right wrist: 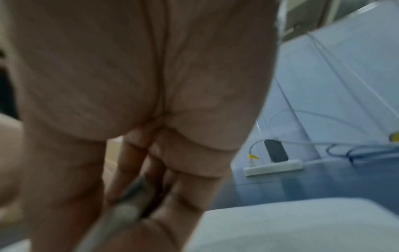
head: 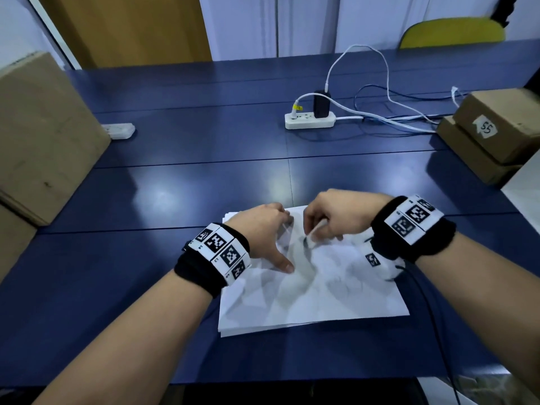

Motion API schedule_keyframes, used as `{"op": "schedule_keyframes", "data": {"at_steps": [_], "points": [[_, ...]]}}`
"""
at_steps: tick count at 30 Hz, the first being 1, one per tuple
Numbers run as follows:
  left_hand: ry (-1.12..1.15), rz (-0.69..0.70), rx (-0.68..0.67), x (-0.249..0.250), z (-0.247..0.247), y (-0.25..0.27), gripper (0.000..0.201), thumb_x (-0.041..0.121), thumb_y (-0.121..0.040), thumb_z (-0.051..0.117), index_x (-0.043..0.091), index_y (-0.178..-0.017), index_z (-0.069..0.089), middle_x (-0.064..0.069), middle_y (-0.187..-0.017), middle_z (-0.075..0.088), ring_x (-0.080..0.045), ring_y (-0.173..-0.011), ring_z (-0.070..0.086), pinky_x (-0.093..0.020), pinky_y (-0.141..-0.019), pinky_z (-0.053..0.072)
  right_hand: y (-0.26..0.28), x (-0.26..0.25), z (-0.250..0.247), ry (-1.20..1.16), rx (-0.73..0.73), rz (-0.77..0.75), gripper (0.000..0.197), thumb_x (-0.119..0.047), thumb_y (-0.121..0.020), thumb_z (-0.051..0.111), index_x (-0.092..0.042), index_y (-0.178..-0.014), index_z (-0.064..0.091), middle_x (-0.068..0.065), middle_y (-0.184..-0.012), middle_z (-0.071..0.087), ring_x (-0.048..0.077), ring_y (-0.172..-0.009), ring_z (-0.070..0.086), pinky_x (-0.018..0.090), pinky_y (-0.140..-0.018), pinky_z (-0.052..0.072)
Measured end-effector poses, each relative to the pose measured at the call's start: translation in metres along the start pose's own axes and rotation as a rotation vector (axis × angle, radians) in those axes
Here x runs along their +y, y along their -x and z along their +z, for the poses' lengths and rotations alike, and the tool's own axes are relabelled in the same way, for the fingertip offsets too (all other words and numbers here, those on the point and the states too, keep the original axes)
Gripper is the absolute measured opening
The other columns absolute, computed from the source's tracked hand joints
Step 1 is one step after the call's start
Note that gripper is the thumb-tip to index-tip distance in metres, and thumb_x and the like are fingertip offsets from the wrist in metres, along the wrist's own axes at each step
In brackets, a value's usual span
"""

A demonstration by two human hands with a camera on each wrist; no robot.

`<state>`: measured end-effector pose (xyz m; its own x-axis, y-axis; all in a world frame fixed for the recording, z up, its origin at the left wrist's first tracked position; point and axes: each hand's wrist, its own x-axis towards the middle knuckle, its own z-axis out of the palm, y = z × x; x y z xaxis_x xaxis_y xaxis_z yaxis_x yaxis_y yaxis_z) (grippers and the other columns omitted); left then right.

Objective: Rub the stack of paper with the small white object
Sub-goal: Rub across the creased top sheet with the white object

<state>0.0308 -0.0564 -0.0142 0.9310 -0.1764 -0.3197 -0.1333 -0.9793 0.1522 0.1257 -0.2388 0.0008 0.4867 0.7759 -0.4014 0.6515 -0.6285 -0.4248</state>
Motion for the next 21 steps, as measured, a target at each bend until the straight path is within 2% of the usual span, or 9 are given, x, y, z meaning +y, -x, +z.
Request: {"op": "schedule_keyframes", "data": {"at_steps": [2, 5, 7, 10, 12, 15, 17, 19, 21], "points": [[0.001, 0.001, 0.0, 0.001, -0.001, -0.001, 0.092, 0.068, -0.053, 0.083, 0.027, -0.13, 0.055, 0.009, -0.12, 0.049, -0.016, -0.11, 0.054, -0.028, -0.065, 0.038, -0.001, -0.003, 0.001, 0.02, -0.042, -0.014, 0.013, -0.03, -0.079, 0.075, -0.023, -0.09, 0.071, 0.002, -0.075, 0.073, 0.011, -0.05, 0.063, 0.03, -0.06, 0.056], [-0.01, -0.006, -0.014, 0.002, -0.002, -0.002, 0.091, 0.07, -0.05, 0.083, 0.028, -0.127, 0.056, 0.01, -0.117, 0.048, -0.016, -0.109, 0.054, -0.034, -0.071, 0.045, -0.014, 0.011, -0.011, 0.092, 0.209, 0.073, 0.014, -0.034, -0.08, 0.074, -0.024, -0.09, 0.07, -0.003, -0.081, 0.072, 0.009, -0.057, 0.062, 0.032, -0.067, 0.057], [-0.008, -0.01, -0.015, 0.002, -0.002, -0.002, 0.087, 0.07, -0.05, 0.083, 0.03, -0.123, 0.057, 0.011, -0.114, 0.047, -0.015, -0.107, 0.054, -0.034, -0.07, 0.045, -0.015, 0.014, -0.015, 0.056, 0.263, 0.084, 0.011, -0.031, -0.081, 0.073, -0.023, -0.087, 0.07, -0.003, -0.076, 0.072, 0.009, -0.053, 0.063, 0.031, -0.065, 0.056], [0.007, -0.018, -0.009, 0.0, 0.0, -0.003, 0.086, 0.069, -0.051, 0.084, 0.03, -0.123, 0.057, 0.012, -0.115, 0.047, -0.013, -0.106, 0.054, -0.033, -0.071, 0.045, -0.002, 0.0, -0.006, -0.036, 0.007, 0.003, 0.01, -0.024, -0.082, 0.076, -0.019, -0.09, 0.073, -0.003, -0.068, 0.071, 0.009, -0.049, 0.062, 0.025, -0.056, 0.054], [-0.001, -0.012, -0.01, 0.0, 0.0, -0.003, 0.085, 0.069, -0.051, 0.083, 0.029, -0.122, 0.057, 0.012, -0.113, 0.047, -0.014, -0.105, 0.054, -0.032, -0.07, 0.044, 0.002, -0.008, 0.0, -0.026, -0.112, -0.044, 0.011, -0.022, -0.083, 0.075, -0.019, -0.093, 0.073, -0.004, -0.067, 0.069, 0.01, -0.048, 0.06, 0.028, -0.059, 0.056], [-0.007, -0.004, -0.012, 0.001, -0.002, -0.004, 0.088, 0.07, -0.05, 0.083, 0.029, -0.123, 0.057, 0.011, -0.114, 0.048, -0.015, -0.106, 0.054, -0.032, -0.068, 0.043, -0.011, 0.004, -0.007, 0.046, 0.129, 0.018, 0.009, -0.027, -0.082, 0.073, -0.023, -0.09, 0.07, -0.008, -0.065, 0.066, 0.012, -0.05, 0.064, 0.032, -0.066, 0.059], [-0.002, -0.009, -0.01, 0.001, -0.001, -0.003, 0.085, 0.07, -0.05, 0.083, 0.03, -0.12, 0.057, 0.012, -0.113, 0.047, -0.014, -0.106, 0.054, -0.033, -0.068, 0.043, -0.017, 0.011, -0.013, 0.065, 0.259, 0.062, 0.009, -0.03, -0.082, 0.072, -0.023, -0.089, 0.07, -0.005, -0.07, 0.07, 0.008, -0.049, 0.063, 0.034, -0.068, 0.058], [0.001, -0.016, -0.012, 0.0, 0.0, -0.003, 0.086, 0.071, -0.049, 0.083, 0.03, -0.121, 0.057, 0.013, -0.112, 0.046, -0.014, -0.105, 0.054, -0.033, -0.069, 0.044, -0.014, 0.008, -0.012, 0.038, 0.185, 0.036, 0.01, -0.027, -0.081, 0.073, -0.023, -0.09, 0.071, -0.003, -0.072, 0.071, 0.003, -0.045, 0.06, 0.03, -0.064, 0.056], [0.007, -0.018, -0.012, 0.0, 0.0, -0.004, 0.086, 0.07, -0.049, 0.083, 0.03, -0.121, 0.057, 0.012, -0.111, 0.047, -0.013, -0.103, 0.053, -0.032, -0.067, 0.042, -0.005, -0.004, -0.004, 0.018, -0.015, -0.031, 0.011, -0.025, -0.081, 0.074, -0.021, -0.092, 0.072, -0.001, -0.073, 0.073, 0.007, -0.047, 0.061, 0.029, -0.06, 0.056]]}}
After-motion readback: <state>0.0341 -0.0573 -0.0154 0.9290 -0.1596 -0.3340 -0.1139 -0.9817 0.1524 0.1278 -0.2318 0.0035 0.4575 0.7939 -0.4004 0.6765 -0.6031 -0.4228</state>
